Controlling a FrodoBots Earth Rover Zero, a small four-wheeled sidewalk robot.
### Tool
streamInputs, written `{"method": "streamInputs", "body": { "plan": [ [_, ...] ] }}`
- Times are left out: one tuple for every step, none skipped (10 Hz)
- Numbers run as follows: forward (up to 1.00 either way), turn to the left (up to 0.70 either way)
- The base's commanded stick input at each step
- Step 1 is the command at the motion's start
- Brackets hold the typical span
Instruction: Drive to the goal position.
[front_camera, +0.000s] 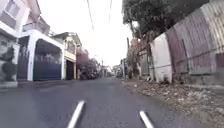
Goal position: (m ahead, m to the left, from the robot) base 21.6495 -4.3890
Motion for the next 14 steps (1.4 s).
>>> {"method": "streamInputs", "body": {
  "plan": [
    [1.00, 0.00],
    [1.00, 0.00],
    [1.00, 0.00],
    [1.00, 0.00],
    [1.00, 0.00],
    [1.00, 0.00],
    [1.00, 0.00],
    [1.00, 0.00],
    [1.00, 0.00],
    [1.00, 0.00],
    [1.00, 0.00],
    [1.00, 0.00],
    [1.00, 0.00],
    [1.00, 0.00]
  ]
}}
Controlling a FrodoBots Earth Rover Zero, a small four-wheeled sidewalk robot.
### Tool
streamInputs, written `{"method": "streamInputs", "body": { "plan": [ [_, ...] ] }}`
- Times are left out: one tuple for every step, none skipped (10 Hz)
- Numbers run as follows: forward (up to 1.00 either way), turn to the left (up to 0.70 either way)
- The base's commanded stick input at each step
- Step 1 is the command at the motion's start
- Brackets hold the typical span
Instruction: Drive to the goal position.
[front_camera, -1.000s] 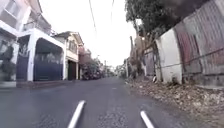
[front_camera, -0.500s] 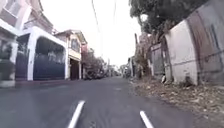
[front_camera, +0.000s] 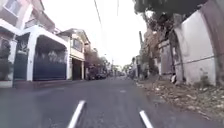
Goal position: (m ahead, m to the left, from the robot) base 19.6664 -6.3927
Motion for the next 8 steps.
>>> {"method": "streamInputs", "body": {
  "plan": [
    [1.00, 0.00],
    [1.00, 0.00],
    [1.00, 0.00],
    [1.00, -0.40],
    [1.00, -0.40],
    [1.00, -0.40],
    [1.00, -0.40],
    [1.00, -0.40]
  ]
}}
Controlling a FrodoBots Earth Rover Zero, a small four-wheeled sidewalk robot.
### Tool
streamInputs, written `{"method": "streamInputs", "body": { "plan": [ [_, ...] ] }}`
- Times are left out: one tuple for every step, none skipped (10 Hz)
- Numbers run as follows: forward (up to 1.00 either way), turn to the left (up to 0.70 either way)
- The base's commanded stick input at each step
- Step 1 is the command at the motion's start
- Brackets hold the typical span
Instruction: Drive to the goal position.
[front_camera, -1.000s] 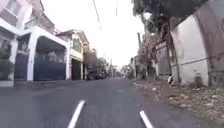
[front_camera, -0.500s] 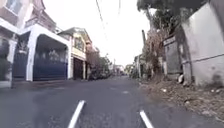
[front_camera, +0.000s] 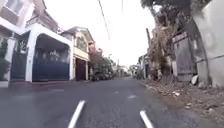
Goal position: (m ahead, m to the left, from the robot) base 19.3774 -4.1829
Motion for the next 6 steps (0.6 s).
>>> {"method": "streamInputs", "body": {
  "plan": [
    [1.00, -0.40],
    [1.00, -0.40],
    [1.00, -0.34],
    [1.00, 0.00],
    [1.00, 0.00],
    [1.00, 0.00]
  ]
}}
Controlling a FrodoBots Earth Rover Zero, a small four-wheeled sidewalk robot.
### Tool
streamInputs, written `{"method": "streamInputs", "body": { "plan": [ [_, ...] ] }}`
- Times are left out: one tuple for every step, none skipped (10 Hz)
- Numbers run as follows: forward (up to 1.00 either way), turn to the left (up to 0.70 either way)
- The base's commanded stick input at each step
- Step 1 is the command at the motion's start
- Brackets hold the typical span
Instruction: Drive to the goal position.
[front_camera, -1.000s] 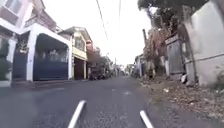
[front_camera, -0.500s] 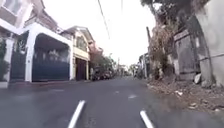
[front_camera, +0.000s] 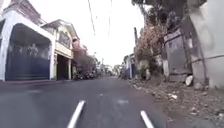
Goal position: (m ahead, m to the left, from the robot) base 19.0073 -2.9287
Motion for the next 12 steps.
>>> {"method": "streamInputs", "body": {
  "plan": [
    [1.00, 0.00],
    [1.00, 0.00],
    [1.00, 0.00],
    [1.00, 0.00],
    [1.00, 0.00],
    [1.00, 0.00],
    [1.00, 0.00],
    [1.00, 0.00],
    [1.00, 0.00],
    [1.00, 0.00],
    [1.00, 0.00],
    [1.00, 0.00]
  ]
}}
